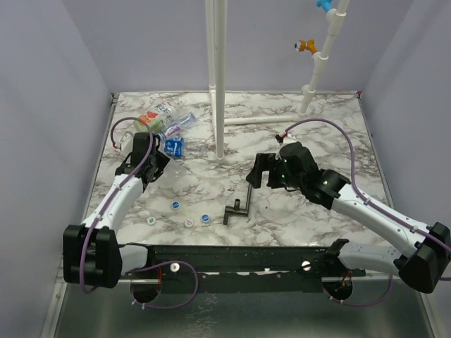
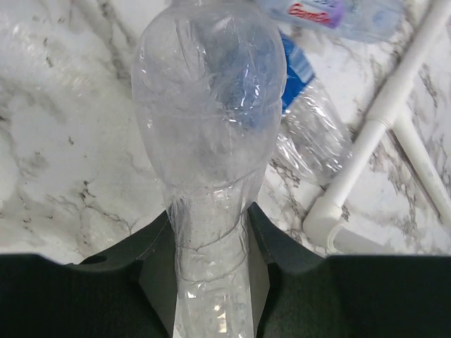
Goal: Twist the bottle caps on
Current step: Pick up the plastic bottle at the center of the board.
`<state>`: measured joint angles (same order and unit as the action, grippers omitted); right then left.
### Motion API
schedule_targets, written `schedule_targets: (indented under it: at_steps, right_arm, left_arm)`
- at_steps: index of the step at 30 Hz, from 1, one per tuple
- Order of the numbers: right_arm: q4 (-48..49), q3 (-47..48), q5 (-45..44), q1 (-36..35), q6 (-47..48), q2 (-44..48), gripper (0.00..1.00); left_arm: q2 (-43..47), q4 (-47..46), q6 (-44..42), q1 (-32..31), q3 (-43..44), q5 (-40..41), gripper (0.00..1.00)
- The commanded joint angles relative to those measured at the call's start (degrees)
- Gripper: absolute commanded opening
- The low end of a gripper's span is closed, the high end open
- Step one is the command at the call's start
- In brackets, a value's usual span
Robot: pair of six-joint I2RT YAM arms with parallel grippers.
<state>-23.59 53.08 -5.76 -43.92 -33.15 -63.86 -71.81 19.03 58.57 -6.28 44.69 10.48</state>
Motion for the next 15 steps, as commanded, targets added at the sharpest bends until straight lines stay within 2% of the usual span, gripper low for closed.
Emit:
schedule_targets:
  at_steps: [1, 6, 9, 15]
  right_arm:
    - [1.2, 1.37, 2.28, -2.48, 2.02, -3.02, 1.0]
    - [2.98, 2.83, 0.75, -8.47, 4.39, -6.72, 1.0]
    - [3.93, 4.73, -1.13, -13.64, 7.44, -10.45, 0.98]
    - [6.38, 9.37, 0.82, -19.07, 12.94, -19.71, 0.87]
  left_arm:
    - [7.0, 4.22, -15.66, -5.18, 5.5, 3.33, 0.2]
    - [12.38, 7.2, -26.01, -15.07, 11.26, 9.75, 0.2]
    - [16.01, 8.59, -33.23, -17.23, 14.17, 11.89, 0.2]
    - [23.21, 7.82, -47.5, -17.71, 16.57, 5.55, 0.17]
